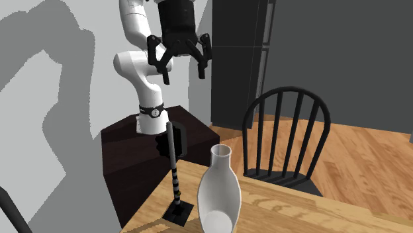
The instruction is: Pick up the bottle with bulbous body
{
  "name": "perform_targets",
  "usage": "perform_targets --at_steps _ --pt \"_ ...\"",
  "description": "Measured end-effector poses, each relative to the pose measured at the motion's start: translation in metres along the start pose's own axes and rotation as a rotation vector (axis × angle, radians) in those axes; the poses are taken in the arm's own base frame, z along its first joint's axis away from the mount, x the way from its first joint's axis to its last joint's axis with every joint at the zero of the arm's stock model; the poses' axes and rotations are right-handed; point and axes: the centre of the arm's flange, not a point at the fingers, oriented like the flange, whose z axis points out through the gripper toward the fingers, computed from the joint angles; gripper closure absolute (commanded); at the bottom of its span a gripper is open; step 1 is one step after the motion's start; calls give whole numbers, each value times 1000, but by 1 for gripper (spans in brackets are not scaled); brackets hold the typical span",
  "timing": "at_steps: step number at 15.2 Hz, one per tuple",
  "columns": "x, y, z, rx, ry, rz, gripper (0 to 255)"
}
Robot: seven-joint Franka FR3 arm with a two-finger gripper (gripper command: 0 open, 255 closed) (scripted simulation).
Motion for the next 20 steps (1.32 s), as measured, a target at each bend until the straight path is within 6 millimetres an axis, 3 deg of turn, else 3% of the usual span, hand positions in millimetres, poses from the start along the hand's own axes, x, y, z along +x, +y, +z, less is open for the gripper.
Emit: perform_targets --at_steps 12,20 --pt "105 -9 116 -23 24 -114 0" --pt "110 -9 158 -24 26 -125 0"
